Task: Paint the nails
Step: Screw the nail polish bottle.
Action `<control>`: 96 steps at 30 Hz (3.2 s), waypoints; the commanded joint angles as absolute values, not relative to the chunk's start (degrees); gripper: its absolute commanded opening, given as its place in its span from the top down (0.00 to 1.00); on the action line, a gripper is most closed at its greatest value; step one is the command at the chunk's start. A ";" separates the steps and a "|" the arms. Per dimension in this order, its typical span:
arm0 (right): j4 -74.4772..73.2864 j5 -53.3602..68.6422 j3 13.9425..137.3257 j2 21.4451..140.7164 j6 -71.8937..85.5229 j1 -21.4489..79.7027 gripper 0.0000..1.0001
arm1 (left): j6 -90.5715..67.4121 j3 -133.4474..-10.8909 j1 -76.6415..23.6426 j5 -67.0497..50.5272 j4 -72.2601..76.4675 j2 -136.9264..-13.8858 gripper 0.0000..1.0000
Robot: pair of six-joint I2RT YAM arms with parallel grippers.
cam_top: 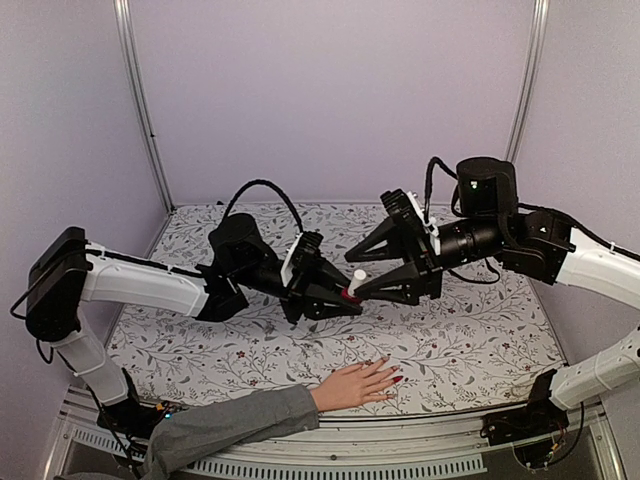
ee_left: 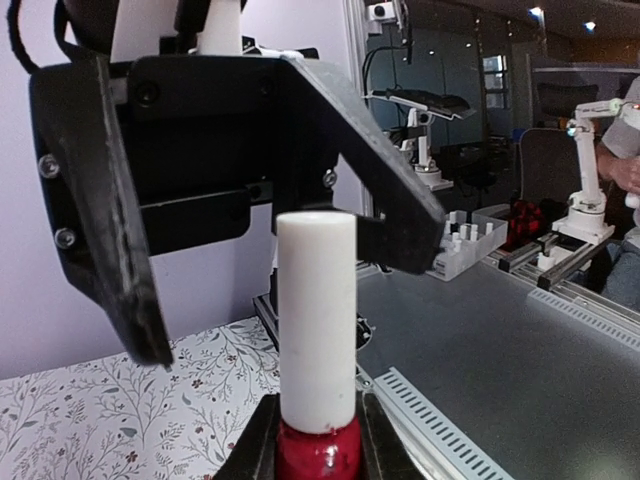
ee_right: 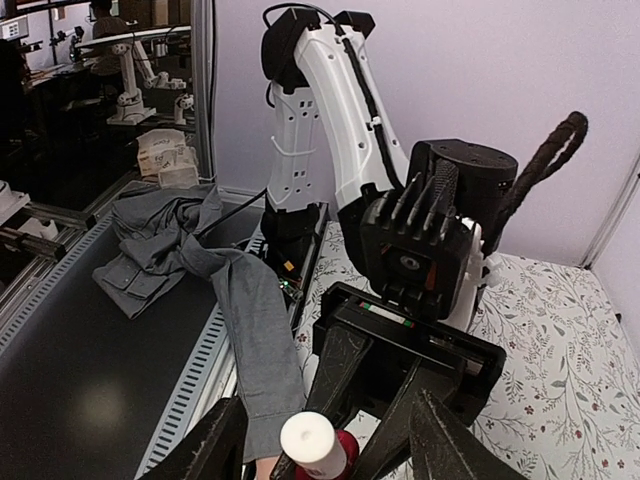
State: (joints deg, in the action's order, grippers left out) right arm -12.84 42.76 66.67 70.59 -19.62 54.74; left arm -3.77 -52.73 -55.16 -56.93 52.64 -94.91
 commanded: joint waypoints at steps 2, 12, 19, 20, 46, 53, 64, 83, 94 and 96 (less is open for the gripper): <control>-15.54 47.58 68.95 72.11 -22.19 54.93 0.44 | -6.30 -55.16 -54.50 -62.28 54.22 -95.96 1.00; -16.47 46.70 69.42 73.02 -23.38 55.72 0.61 | -6.55 -55.72 -54.50 -62.56 54.22 -96.40 1.00; -16.35 45.88 69.43 72.97 -22.87 55.81 0.83 | -6.45 -55.17 -54.34 -60.70 54.46 -95.98 1.00; -16.40 45.48 69.49 73.15 -22.70 55.81 0.85 | -6.30 -54.97 -54.28 -59.88 54.49 -95.77 1.00; -9.49 24.63 68.95 75.74 -10.57 55.92 1.00 | 1.83 -50.57 -55.15 -21.75 52.72 -89.41 1.00; -8.96 18.35 70.39 78.29 -8.26 55.98 1.00 | 6.43 -50.44 -58.19 -4.92 54.37 -89.78 1.00; -3.48 10.88 70.34 80.54 -1.69 56.64 1.00 | 11.35 -52.47 -63.12 19.05 63.69 -95.45 1.00; -1.51 7.73 68.51 79.00 0.79 56.78 0.70 | 12.30 -51.06 -64.48 20.49 65.39 -95.69 1.00; -2.13 15.66 64.87 72.19 -5.21 55.79 0.39 | 2.18 -46.14 -57.36 -12.14 61.05 -89.32 1.00; -3.29 18.36 64.80 71.36 -6.46 55.56 0.37 | 0.70 -45.91 -55.77 -20.57 60.93 -88.59 1.00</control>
State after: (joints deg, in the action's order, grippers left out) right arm -1.72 11.70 65.87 74.19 -3.25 56.07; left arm 5.67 -46.72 -58.61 -1.02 61.56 -91.26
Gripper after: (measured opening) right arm 0.616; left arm 0.196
